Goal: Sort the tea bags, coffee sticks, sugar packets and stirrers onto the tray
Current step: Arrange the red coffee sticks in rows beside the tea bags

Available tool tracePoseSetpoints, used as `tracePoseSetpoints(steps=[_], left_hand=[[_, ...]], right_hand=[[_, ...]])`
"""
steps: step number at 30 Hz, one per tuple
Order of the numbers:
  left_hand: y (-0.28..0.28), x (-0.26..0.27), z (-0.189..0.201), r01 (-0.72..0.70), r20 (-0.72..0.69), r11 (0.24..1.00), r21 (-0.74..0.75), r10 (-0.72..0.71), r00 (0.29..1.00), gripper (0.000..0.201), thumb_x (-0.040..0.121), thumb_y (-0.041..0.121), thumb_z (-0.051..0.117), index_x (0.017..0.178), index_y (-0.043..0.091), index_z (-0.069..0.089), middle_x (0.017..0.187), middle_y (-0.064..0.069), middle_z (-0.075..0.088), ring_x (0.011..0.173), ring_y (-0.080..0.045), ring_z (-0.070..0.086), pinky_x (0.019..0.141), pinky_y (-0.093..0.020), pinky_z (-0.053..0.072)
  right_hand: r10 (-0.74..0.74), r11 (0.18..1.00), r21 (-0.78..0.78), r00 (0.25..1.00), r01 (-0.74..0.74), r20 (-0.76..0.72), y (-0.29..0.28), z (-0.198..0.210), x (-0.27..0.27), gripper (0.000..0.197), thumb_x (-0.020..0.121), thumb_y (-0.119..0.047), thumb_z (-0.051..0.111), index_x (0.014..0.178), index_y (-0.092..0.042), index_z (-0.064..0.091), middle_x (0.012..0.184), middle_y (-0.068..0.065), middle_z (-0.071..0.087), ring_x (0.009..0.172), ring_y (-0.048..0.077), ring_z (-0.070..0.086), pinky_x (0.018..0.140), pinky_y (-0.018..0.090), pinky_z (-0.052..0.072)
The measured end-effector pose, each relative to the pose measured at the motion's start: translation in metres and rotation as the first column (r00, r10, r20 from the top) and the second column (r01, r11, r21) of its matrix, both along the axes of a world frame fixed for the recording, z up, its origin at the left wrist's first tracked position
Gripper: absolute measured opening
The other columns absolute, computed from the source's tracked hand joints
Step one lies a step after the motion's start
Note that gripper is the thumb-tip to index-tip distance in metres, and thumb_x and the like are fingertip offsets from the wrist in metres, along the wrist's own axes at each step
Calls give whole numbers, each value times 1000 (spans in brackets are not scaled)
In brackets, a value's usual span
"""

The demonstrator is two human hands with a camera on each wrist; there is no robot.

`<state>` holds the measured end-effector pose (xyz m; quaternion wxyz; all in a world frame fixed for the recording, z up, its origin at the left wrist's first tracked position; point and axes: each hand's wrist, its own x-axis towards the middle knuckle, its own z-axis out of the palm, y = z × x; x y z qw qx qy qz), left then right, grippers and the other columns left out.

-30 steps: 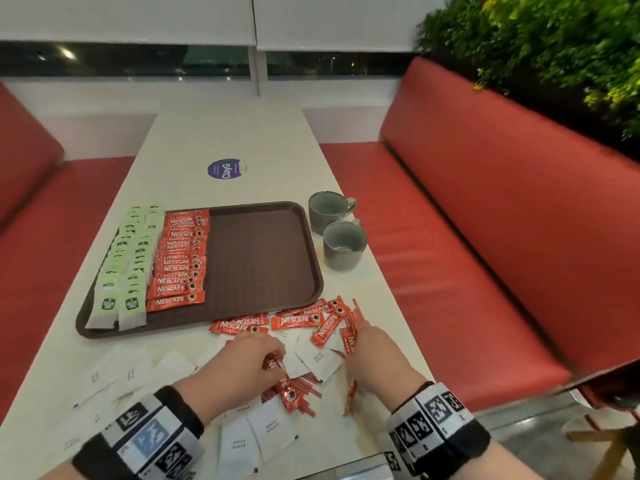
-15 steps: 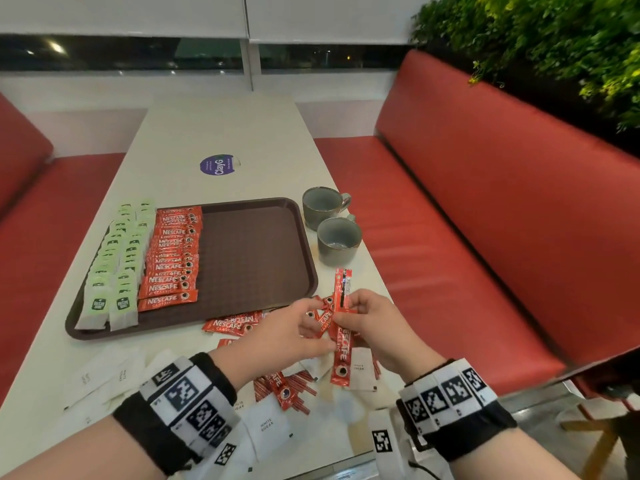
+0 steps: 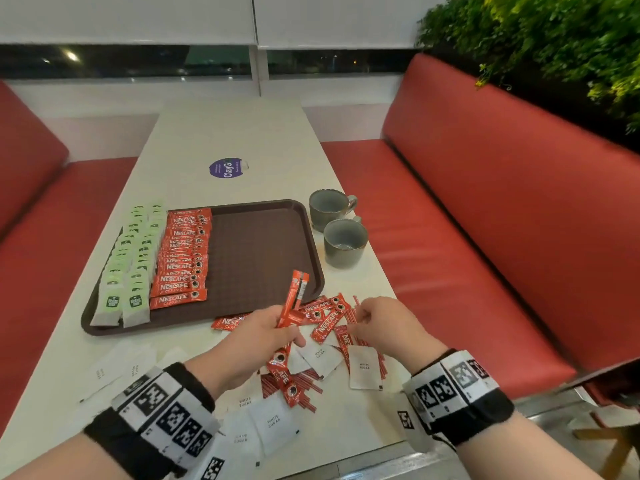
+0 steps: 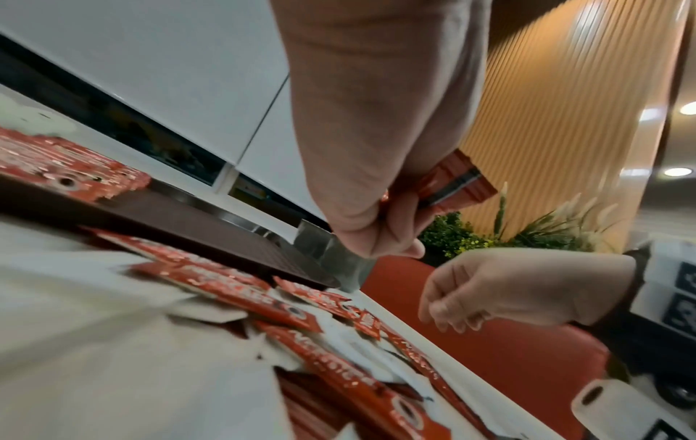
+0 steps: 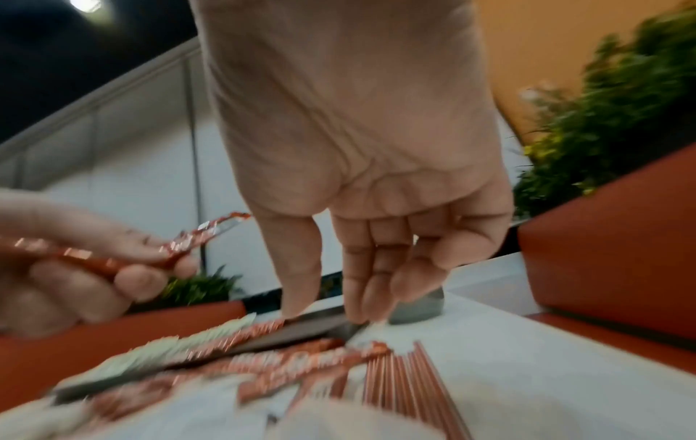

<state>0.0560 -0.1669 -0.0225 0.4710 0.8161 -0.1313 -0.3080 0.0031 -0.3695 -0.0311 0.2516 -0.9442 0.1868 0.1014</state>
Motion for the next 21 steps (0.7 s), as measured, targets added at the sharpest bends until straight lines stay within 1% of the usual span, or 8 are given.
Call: tracePoseSetpoints(steps=[3, 6, 8, 11, 14, 17, 19, 21], left_hand=[[17, 2, -3, -71, -128, 996, -52, 64, 990, 18, 95, 27, 55, 92, 12, 65, 83, -4, 71, 74, -18, 59, 71, -41, 49], [28, -1, -4, -117, -175, 990, -76, 102, 979, 24, 97, 30, 50, 89, 9, 60, 77, -5, 70, 65, -12, 62, 67, -33, 51], [32, -3, -3, -137, -196, 985, -106, 115, 974, 28, 97, 34, 49, 88, 10, 60, 78, -6, 70, 70, -15, 65, 73, -35, 54], [37, -5, -3, -232, -287, 956, -178, 176, 942, 22, 96, 29, 53, 95, 8, 60, 76, -7, 69, 68, -17, 64, 64, -31, 53], [41, -7, -3, -312, -381, 919, -240, 206, 901, 18, 96, 22, 53, 105, 6, 55, 73, -9, 64, 63, -20, 62, 65, -35, 55], [41, -7, -3, -351, -404, 902, -251, 231, 885, 11, 98, 18, 49, 98, 7, 50, 65, -5, 52, 52, -13, 47, 54, -29, 48], [39, -7, -2, -345, -391, 908, -239, 235, 890, 10, 98, 20, 50, 96, 10, 48, 63, -1, 45, 51, -10, 38, 51, -24, 42], [38, -7, -2, -302, -374, 922, -242, 199, 906, 14, 95, 25, 55, 93, 13, 48, 62, 2, 38, 51, -8, 32, 49, -22, 37]], right_hand=[[117, 964, -221, 982, -148, -150, 14, -11, 2, 19, 85, -38, 59, 85, -20, 54, 86, -2, 56, 89, 21, 59, 72, 29, 42], [109, 935, -315, 977, -163, -181, 26, -18, 7, 14, 87, -34, 55, 91, -21, 56, 94, -1, 62, 97, 22, 61, 82, 33, 41], [103, 933, -321, 976, -162, -191, 32, -17, 11, 7, 89, -27, 51, 87, -21, 54, 95, -1, 62, 97, 21, 61, 84, 33, 41], [69, 958, -256, 973, -125, -219, 37, -16, 14, 9, 87, -25, 48, 81, -20, 52, 89, -2, 60, 89, 20, 59, 86, 31, 44], [-25, 994, -113, 977, 1, -213, 35, -15, 17, 20, 84, -30, 49, 67, -19, 49, 73, -4, 54, 74, 17, 55, 72, 27, 44], [-67, 986, 141, 989, 86, -130, 29, -14, 17, 25, 85, -26, 52, 64, -15, 46, 65, -1, 48, 62, 15, 47, 57, 27, 35], [-139, 928, 346, 990, 142, -32, 26, -10, 14, 19, 84, -26, 56, 72, -12, 53, 72, 2, 53, 63, 15, 47, 55, 26, 36], [-198, 811, 567, 979, 143, 36, 26, -5, 10, 14, 85, -19, 58, 74, -10, 57, 70, 3, 56, 61, 15, 48, 53, 26, 35]])
